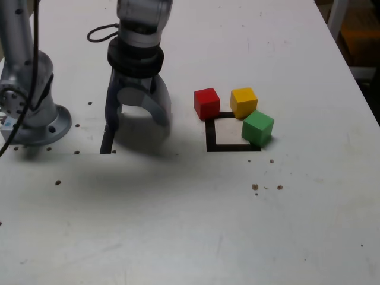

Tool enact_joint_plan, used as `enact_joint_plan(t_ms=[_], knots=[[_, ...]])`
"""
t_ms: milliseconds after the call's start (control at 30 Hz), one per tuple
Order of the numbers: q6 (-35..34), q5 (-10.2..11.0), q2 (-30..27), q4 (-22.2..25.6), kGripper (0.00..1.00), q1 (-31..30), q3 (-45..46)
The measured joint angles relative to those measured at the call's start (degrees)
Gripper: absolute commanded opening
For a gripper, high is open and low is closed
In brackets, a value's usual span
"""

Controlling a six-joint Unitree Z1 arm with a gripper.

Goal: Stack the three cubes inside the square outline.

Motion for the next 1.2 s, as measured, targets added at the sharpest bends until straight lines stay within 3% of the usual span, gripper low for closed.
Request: enact_joint_plan(t_ms=[233,733,933,1200], knots=[[0.0,0.5,-0.5,0.4,0.84,0.0,-1.1],[-1.7,4.8,-0.5,10.9,0.84,0.1,-13.6],[-1.9,6.2,3.6,13.7,0.84,1.2,-21.6],[-1.8,6.4,8.4,13.9,0.84,2.1,-25.9]])
